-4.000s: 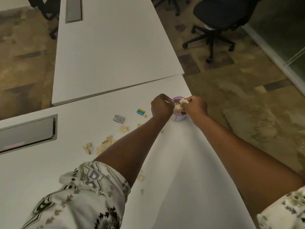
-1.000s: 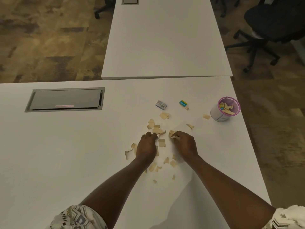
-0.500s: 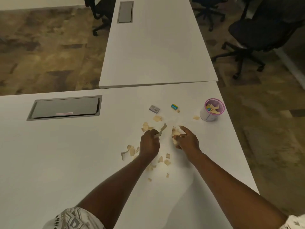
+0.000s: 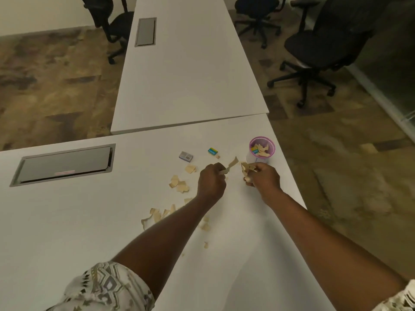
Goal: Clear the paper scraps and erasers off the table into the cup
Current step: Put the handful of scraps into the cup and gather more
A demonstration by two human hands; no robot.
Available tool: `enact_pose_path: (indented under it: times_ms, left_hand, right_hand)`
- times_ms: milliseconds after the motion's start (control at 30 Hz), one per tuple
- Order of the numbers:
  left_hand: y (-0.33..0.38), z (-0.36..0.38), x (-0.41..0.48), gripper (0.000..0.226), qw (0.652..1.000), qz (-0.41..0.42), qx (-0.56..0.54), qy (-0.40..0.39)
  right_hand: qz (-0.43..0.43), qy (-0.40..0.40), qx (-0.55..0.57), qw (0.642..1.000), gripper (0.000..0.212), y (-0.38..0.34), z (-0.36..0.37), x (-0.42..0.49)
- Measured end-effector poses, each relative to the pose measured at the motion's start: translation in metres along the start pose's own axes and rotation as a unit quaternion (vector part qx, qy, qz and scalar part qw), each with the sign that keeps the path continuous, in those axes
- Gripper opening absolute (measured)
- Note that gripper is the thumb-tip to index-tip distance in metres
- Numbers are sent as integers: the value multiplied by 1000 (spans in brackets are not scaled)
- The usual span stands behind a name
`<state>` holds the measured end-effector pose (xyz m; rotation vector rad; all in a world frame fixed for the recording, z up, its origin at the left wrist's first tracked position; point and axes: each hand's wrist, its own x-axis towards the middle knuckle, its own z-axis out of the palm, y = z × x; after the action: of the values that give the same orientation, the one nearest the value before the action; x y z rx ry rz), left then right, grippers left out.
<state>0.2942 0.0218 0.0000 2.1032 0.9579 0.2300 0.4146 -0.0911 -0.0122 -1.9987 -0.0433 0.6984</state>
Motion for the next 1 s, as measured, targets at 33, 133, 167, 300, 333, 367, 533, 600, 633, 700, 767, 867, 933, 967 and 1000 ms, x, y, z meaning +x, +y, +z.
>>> enact_pose_path:
  times_ms: [33,133,167,300,333,367,533,600,633,700,767,867,933,967,1000]
  left_hand:
    - [9,3,5,24,1000,10,4,-3]
    - [36,13,22,25,999,35,13,-26]
    - [45,17,29,25,998,42,19,-33]
    - [75,32,55,24,997,46,27,-50]
    - [82,35,62,24,997,46,33,-53]
    - [88,38,68,23,996,47,42,-58]
    - [105,50,102,25,989,38,95,-103]
    - [109,52,112,25,984,35,122,-125]
    - [112,53,117,25,981,33,133,-138]
    - [117,53,124,25,974,25,149,-168]
    - [120,54,130,23,968,12,155,-197]
    - [122,58,136,20,964,-17,152,-219]
    - [122,61,138,14,965,-39,138,-219]
    - [122,62,138,12,967,-46,132,-215]
    - [123,63,139,9,968,-49,128,-209]
  right_hand:
    - [-13,10,-16,1000,12,-3,-8,6]
    - [-34,40,-61,997,16,-15,-32,26]
    - [-36,44,-85,995,16,-20,-39,35]
    - [-38,37,-195,979,17,-39,-57,65]
    - [-43,34,-220,974,18,-43,-59,71]
    - [-47,28,-245,968,18,-47,-61,76]
    - [-47,-9,-346,937,21,-65,-61,93]
    - [-35,-27,-366,929,22,-70,-60,100]
    - [-27,-36,-375,926,23,-73,-60,102]
    - [-11,-73,-386,919,22,-77,-61,110]
    - [3,-103,-369,924,15,-81,-62,114]
    - [18,-81,-361,929,11,-83,-62,115]
    - [32,-103,-341,934,7,-84,-62,122]
    - [49,-117,-305,944,7,-83,-62,126]
    - [63,-118,-263,955,10,-82,-64,127]
